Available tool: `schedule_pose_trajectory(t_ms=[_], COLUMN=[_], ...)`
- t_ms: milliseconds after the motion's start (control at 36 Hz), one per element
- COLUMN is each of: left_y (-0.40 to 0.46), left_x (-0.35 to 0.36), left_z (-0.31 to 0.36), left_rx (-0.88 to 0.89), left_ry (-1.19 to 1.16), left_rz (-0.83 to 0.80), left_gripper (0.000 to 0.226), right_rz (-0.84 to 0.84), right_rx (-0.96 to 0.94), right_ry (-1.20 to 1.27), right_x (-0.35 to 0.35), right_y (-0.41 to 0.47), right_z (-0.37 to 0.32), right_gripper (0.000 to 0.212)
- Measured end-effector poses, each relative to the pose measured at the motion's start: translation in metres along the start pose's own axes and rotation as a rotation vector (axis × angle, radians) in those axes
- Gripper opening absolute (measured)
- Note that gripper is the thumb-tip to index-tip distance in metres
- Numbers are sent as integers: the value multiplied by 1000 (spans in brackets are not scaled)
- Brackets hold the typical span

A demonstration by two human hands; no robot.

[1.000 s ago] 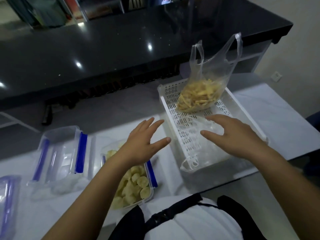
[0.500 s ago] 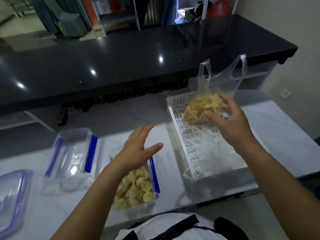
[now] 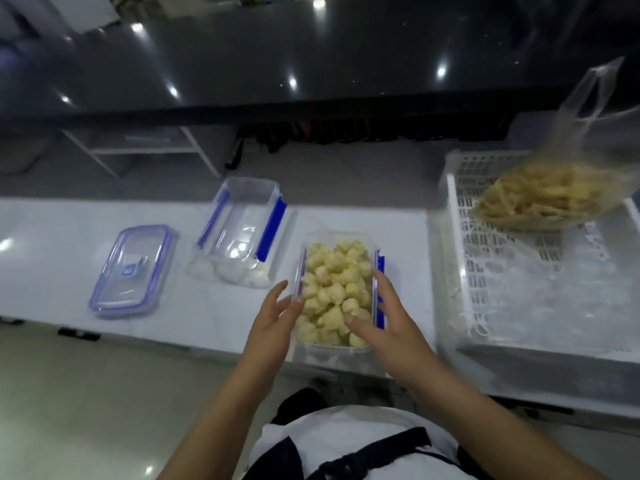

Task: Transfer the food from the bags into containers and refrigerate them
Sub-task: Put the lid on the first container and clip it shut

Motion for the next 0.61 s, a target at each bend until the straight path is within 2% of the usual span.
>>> schedule_pose_trajectory(t_ms=[222,361,417,528,611], left_y=[9,32,45,64,65], left_x=[-3,-3,-4,-8,-17], left_z=[10,26,32,43,43], left_rx=[7,11,9,6,13], left_ry=[-58,-75,-71,-39,13], left_rz=[-89,-195,-229,-264,-318], left_gripper=[47,18,20,48,41], right_rz=[44,119,134,160,156], right_rx=[-2,-8,1,44,116], right_ry=[7,-19,-45,-83,-229], right_x=[-2,-9,-11,-11,-6], right_y=[23,43,52,64,63], right_z=[-5,-23,-31,-43,-50], right_gripper=[76,78,78,79,78])
Point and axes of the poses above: each hand's wrist, its own y-axis towards the middle knuckle, its own x-axis out of the palm, z = x × y, the point moved 3 cm from there along y, towards the middle knuckle, and after that the axes turned 13 degrees about -z, right-handed, at the moved point
